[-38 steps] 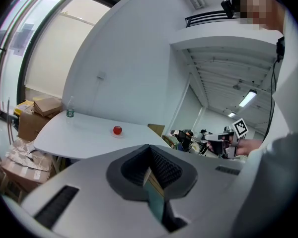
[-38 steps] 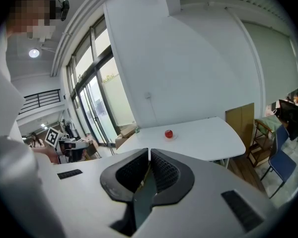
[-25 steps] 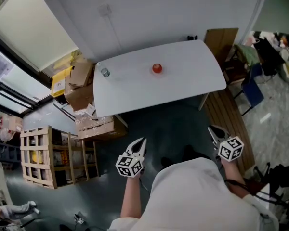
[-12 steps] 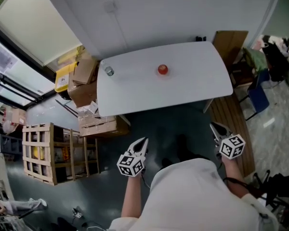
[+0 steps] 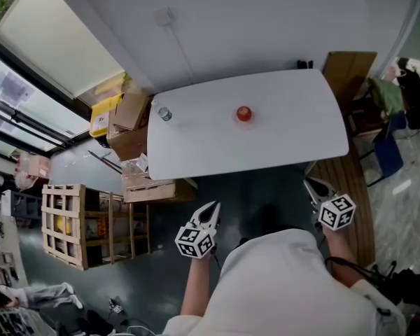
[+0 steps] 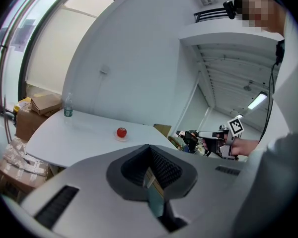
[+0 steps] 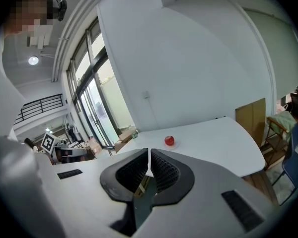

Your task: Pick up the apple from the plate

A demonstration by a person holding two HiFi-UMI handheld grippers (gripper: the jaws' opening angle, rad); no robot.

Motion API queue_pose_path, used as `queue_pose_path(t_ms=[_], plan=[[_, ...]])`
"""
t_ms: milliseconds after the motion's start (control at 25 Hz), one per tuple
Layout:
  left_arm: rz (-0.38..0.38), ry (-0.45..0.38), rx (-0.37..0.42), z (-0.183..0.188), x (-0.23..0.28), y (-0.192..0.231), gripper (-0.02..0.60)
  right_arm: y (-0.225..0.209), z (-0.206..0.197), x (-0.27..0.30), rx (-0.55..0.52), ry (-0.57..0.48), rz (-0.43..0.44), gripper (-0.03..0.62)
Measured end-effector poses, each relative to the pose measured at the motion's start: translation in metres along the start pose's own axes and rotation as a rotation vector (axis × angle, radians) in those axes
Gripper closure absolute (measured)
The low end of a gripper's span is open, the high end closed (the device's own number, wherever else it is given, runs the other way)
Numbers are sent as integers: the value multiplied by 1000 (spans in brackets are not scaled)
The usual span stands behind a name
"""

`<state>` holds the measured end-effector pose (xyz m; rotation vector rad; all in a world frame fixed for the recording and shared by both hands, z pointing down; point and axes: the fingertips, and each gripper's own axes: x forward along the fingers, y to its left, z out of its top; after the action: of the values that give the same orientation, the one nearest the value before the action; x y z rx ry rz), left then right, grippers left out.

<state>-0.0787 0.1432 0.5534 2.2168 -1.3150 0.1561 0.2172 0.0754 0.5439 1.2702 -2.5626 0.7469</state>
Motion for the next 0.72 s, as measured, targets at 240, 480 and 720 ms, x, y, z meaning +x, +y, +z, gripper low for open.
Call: queue_pose_path(t_ms=[240,480,720], plan=[[32,6,-11,9,32,-4,580,-27,14,24,5,20,40,556],[64,1,-22,17,66,-3,580,-53,13,45,1,69,83,556],[100,-14,-22,30,85,3,580,-73,15,56,2,112,113,556]])
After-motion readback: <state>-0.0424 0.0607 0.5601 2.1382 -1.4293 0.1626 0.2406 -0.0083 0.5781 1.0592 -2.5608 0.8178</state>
